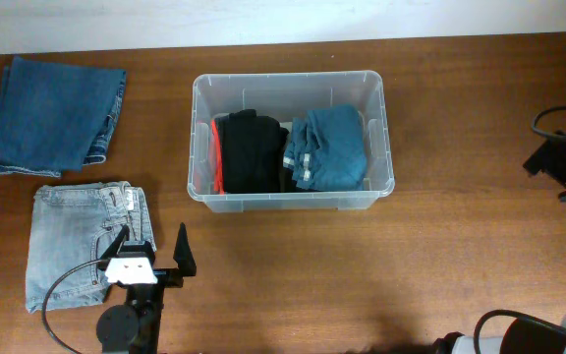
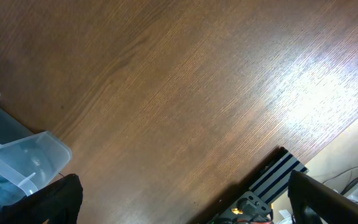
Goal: Pack container
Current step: 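Move the left gripper down onto the light-wash jeans at bottom left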
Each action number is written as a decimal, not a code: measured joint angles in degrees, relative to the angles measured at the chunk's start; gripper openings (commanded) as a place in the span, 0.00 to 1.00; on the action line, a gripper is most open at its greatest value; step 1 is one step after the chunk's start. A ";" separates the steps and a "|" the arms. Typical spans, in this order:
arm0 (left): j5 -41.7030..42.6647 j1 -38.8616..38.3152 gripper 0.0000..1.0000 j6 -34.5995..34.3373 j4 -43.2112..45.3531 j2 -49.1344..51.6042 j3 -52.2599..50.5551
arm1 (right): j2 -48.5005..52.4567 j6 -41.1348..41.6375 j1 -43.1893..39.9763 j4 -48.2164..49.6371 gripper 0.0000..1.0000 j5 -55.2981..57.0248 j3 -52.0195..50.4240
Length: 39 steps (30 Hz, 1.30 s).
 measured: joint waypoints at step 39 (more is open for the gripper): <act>-3.82 0.07 0.99 -1.22 -30.82 8.31 38.12 | 0.00 -0.02 0.00 0.15 0.98 -0.02 -0.20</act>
